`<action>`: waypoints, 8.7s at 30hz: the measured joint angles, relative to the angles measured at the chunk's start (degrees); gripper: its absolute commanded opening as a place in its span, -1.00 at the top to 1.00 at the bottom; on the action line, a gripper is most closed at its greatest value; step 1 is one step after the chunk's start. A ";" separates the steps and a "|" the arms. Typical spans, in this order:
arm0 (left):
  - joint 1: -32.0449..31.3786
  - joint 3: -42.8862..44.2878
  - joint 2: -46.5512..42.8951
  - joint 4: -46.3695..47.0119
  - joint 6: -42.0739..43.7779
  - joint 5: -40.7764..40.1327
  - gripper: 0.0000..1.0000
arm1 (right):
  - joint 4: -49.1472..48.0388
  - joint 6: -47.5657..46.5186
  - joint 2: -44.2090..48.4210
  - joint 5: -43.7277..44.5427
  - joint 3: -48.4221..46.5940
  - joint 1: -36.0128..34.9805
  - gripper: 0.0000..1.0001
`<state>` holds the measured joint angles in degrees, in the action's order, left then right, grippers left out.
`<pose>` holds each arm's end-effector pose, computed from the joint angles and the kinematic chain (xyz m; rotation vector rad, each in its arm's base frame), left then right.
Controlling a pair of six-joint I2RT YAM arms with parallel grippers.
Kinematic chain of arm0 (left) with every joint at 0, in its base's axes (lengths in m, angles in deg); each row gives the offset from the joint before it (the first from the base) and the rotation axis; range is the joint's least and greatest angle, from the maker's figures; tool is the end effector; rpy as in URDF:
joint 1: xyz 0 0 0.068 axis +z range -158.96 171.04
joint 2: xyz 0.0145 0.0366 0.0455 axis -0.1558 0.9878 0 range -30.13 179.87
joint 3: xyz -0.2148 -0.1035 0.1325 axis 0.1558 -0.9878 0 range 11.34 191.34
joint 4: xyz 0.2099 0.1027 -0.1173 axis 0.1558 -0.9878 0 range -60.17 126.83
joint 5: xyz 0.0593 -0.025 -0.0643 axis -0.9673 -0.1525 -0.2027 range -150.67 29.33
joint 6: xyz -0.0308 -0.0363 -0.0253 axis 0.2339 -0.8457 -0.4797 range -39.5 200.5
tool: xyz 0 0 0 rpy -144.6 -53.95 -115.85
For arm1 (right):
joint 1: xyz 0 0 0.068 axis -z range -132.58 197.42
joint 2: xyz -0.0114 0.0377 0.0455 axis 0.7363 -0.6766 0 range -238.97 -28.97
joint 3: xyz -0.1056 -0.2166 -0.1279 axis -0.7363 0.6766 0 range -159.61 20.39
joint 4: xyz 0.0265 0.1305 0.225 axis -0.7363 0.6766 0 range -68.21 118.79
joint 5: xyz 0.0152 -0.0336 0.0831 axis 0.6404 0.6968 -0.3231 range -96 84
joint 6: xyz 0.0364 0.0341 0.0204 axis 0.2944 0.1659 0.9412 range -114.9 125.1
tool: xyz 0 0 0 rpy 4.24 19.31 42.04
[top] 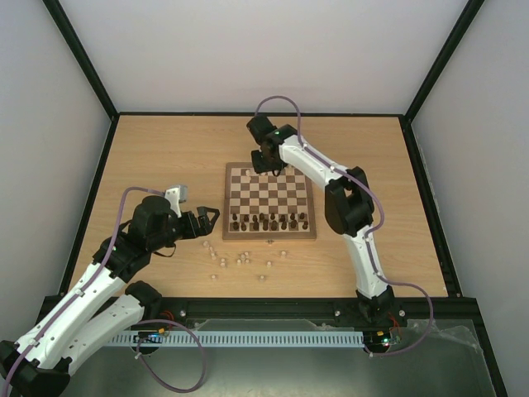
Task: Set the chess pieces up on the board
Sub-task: Move the chess piece to the chessboard, then pick up the chess piece from the chessboard, then place the chess piece on the chessboard, then pick up the chess piece at the center of the board, then place the chess piece on the chessboard.
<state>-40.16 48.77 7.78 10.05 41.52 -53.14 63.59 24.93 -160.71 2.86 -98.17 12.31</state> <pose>0.1297 -0.0841 0.2836 -0.0601 2.1634 -0.8743 0.4209 0.2892 0.2238 -0.2745 2.5096 0.1938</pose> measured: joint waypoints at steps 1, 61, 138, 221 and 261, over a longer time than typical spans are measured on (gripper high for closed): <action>0.00 0.00 0.00 0.02 0.00 -0.02 -0.99 | -0.22 -0.13 1.70 0.31 1.36 -0.04 0.09; 0.02 0.02 -2.45 -0.98 -0.22 -0.07 -0.99 | 0.96 -0.13 -6.08 5.60 -7.13 -7.26 0.93; 0.04 0.02 0.13 -0.50 -0.22 -0.04 -0.99 | -2.75 -0.20 0.79 0.11 2.62 3.23 0.44; -0.02 -15.74 0.85 5.97 -10.40 -5.03 -0.99 | -3.56 12.00 46.73 9.22 40.87 1.84 0.82; 0.00 -13.31 1.14 5.81 -8.35 -4.28 -0.99 | -2.58 2.21 6.03 1.55 13.99 11.87 0.66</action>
<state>-40.16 35.46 8.92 15.86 33.17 -57.42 61.02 27.14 -154.68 4.41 -84.19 24.17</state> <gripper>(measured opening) 0.994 0.152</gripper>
